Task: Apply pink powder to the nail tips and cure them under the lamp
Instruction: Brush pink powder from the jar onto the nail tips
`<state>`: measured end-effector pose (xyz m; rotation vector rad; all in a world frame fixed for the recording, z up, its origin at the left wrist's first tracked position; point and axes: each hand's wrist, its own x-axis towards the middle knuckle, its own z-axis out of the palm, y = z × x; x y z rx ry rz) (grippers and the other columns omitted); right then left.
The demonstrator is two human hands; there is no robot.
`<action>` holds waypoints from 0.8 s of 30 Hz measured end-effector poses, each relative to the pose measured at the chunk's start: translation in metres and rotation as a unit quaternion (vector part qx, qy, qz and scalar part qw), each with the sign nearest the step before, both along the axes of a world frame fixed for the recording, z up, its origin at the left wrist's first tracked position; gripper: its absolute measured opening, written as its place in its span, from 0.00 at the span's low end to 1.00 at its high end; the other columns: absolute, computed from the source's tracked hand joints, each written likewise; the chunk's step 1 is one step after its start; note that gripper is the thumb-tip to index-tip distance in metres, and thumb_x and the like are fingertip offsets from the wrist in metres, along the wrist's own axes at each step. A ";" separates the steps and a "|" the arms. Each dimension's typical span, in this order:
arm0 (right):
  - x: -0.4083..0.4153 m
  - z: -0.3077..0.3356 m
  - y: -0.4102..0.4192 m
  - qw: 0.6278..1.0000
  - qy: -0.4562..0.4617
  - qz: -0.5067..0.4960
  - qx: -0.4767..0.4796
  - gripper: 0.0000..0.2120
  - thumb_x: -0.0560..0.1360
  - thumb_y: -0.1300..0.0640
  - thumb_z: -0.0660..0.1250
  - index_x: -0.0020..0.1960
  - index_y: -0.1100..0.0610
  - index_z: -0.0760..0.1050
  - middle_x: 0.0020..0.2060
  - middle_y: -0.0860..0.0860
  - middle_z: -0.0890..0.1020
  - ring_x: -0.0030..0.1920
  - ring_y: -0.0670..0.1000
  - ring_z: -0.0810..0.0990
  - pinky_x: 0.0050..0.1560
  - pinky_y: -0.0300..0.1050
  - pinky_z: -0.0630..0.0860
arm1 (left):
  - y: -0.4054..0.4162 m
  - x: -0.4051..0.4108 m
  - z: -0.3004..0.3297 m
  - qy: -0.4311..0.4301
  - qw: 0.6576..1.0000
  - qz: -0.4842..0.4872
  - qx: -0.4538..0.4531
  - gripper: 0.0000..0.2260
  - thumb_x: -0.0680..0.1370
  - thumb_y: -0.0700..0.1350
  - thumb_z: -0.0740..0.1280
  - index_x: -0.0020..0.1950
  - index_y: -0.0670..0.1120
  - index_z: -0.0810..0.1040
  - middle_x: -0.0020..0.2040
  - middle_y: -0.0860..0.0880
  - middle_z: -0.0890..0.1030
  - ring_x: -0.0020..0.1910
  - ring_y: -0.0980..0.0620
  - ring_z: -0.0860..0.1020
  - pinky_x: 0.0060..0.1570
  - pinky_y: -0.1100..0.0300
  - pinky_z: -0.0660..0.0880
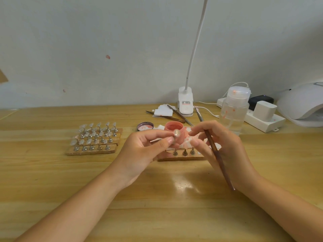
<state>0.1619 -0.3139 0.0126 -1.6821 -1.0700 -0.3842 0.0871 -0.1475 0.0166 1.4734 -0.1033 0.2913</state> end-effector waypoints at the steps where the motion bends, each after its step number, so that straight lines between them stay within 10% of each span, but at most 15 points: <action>1: 0.002 0.000 -0.001 1.000 0.007 -0.004 0.007 0.08 0.72 0.43 0.65 0.48 0.44 0.72 0.39 0.40 0.79 0.38 0.43 0.79 0.36 0.40 0.76 | 0.001 0.001 0.000 0.001 1.000 0.013 -0.022 0.09 0.63 0.46 0.70 0.42 0.48 0.84 0.40 0.48 0.84 0.41 0.55 0.82 0.36 0.66 0.76; 11: 0.029 0.028 0.008 0.970 0.242 -0.013 -0.008 0.24 0.72 0.38 0.50 0.38 0.48 0.82 0.21 0.43 0.73 0.26 0.38 0.70 0.27 0.28 0.65 | 0.015 0.006 -0.011 -0.002 0.986 0.165 0.037 0.07 0.69 0.37 0.70 0.39 0.49 0.81 0.39 0.54 0.83 0.41 0.55 0.82 0.39 0.64 0.78; 20: 0.061 0.040 0.043 0.982 0.131 -0.082 -0.112 0.20 0.73 0.44 0.67 0.30 0.57 0.71 0.19 0.46 0.77 0.23 0.39 0.75 0.30 0.29 0.70 | 0.015 0.008 -0.016 -0.023 0.964 0.197 0.179 0.11 0.71 0.37 0.70 0.36 0.54 0.81 0.40 0.59 0.83 0.37 0.63 0.77 0.33 0.72 0.68; 24: 0.065 0.040 0.058 0.975 0.074 -0.124 -0.170 0.27 0.71 0.40 0.66 0.31 0.64 0.73 0.28 0.59 0.80 0.33 0.55 0.79 0.40 0.48 0.76 | 0.015 0.009 -0.015 -0.034 0.961 0.193 0.197 0.07 0.71 0.37 0.70 0.40 0.50 0.82 0.40 0.59 0.83 0.37 0.65 0.77 0.33 0.74 0.67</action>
